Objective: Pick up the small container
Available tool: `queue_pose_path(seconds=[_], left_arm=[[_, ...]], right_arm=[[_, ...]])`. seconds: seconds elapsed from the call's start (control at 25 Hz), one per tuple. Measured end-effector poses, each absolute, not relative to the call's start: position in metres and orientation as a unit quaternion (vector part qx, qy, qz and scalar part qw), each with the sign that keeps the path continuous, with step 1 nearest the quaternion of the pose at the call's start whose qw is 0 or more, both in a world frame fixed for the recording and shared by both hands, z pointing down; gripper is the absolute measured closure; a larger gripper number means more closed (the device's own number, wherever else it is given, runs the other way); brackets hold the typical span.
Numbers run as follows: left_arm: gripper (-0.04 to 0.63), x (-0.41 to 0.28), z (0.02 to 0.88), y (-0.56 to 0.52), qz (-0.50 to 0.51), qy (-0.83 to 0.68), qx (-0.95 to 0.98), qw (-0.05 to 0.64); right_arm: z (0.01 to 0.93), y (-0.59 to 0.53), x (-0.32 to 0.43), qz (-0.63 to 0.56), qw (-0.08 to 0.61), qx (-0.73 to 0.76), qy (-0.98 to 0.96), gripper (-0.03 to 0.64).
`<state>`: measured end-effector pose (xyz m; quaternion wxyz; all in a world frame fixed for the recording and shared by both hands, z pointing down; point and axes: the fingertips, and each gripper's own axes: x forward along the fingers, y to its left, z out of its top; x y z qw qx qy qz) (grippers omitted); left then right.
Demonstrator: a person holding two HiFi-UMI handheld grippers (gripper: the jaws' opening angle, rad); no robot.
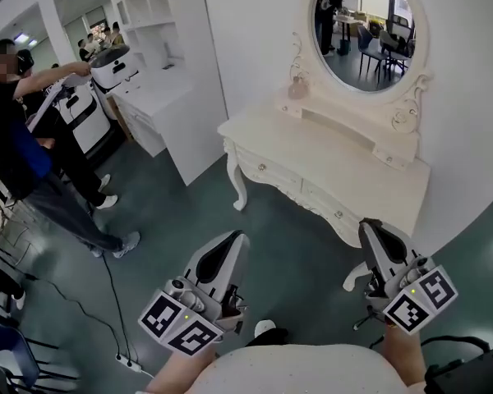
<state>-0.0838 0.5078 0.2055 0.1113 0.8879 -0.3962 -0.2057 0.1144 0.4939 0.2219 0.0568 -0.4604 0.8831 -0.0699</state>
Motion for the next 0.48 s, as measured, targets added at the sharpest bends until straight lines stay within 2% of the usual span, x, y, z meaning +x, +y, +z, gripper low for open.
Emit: queue_pose_path(seconds=[0.32,0.48], left_arm=[[0.595,-0.129,0.192,0.412,-0.198,-0.413,0.884,0.089],[0.595,-0.136,0.201,0.388,-0.206,-0.404,0.885,0.106]], right_arm=[[0.214,0.4,0.107,-0.111,0.099,-0.529,0.835,0.614],[0.226,0.376,0.106,-0.131,0.099,-0.561,0.811,0.614]])
